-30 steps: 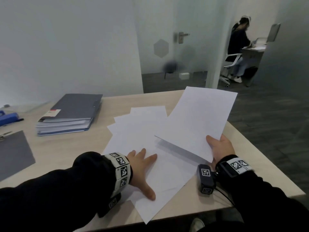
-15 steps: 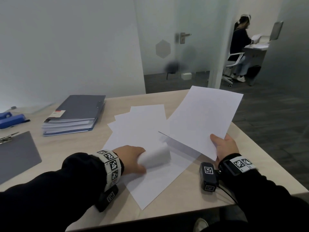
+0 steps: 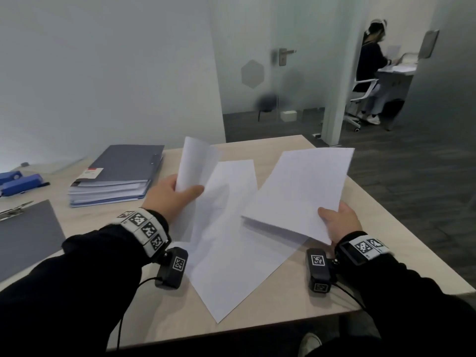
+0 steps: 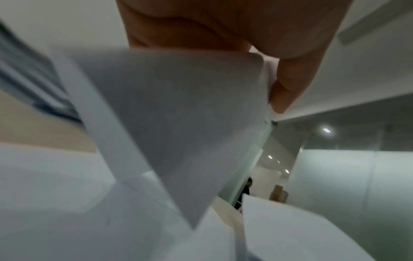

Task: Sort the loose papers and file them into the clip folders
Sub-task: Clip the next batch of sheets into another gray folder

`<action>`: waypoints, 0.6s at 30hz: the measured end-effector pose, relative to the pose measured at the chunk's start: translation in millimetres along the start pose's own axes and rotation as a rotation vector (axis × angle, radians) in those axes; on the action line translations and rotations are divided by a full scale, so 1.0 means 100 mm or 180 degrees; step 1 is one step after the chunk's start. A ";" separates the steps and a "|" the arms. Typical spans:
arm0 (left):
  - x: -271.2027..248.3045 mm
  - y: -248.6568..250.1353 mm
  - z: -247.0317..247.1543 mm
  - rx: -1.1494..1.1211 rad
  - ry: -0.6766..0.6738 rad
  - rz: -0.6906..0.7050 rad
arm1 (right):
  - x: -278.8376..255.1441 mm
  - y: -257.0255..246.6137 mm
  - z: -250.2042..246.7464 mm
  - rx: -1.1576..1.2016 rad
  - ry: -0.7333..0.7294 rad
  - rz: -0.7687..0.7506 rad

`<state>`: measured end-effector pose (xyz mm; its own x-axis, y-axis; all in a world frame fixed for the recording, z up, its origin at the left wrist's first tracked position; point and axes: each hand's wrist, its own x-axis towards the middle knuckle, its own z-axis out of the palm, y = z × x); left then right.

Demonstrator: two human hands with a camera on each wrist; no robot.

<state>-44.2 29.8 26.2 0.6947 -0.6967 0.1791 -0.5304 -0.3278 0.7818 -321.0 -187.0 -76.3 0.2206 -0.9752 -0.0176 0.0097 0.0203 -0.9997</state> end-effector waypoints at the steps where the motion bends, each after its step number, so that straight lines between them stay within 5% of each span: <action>1: -0.01 0.06 0.06 0.0211 -0.0079 0.0136 | 0.00 -0.01 0.02 -0.0078 -0.0190 -0.0001; 7: -0.13 0.37 0.73 0.1799 -0.1366 0.0924 | -0.04 -0.14 0.06 -0.0615 -0.0902 0.0059; 11: -0.27 0.39 1.14 0.2219 -0.2348 0.0815 | -0.09 -0.26 0.09 -0.1103 -0.0906 0.0007; 18: -0.37 0.46 1.22 0.1854 -0.2558 0.0575 | -0.06 -0.21 0.13 -0.0882 -0.1382 0.0195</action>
<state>-153.7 -36.9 -17.8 0.1608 -0.9200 -0.3575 -0.8994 -0.2857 0.3307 -309.8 -179.0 -55.1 0.5977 -0.7915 -0.1275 -0.2616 -0.0422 -0.9643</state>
